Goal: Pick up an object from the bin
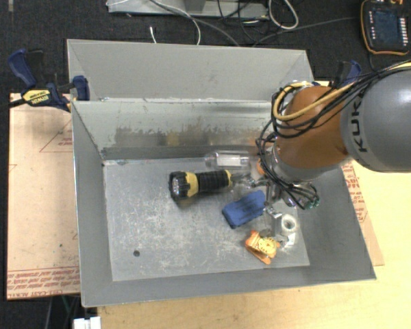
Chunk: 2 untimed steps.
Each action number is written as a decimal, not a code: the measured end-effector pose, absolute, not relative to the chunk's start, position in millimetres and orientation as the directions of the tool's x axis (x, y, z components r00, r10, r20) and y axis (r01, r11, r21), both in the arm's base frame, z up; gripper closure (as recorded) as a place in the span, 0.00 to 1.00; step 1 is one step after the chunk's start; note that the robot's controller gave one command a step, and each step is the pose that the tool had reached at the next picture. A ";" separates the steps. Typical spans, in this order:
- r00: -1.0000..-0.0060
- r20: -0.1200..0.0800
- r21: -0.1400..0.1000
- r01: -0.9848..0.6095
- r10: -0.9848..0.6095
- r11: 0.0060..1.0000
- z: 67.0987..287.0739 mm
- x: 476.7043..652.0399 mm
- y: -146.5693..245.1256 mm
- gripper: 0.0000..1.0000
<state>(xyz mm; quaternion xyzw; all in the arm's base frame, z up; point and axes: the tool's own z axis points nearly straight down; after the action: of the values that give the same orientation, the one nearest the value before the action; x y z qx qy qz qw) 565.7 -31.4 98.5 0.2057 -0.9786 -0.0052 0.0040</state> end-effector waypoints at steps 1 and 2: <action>-0.917 -0.009 -0.002 -0.400 -0.400 0.917 70.2 578.2 -34.7 0.00; -0.810 -0.010 0.004 -0.587 -0.587 0.810 71.6 585.7 -39.1 1.00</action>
Offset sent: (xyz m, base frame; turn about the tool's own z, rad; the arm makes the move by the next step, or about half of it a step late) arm 0.0182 -0.0090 -0.0285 -0.2164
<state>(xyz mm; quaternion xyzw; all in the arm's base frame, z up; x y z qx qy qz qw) 585.7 -39.1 71.6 0.3085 -0.9512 -0.0032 -0.0040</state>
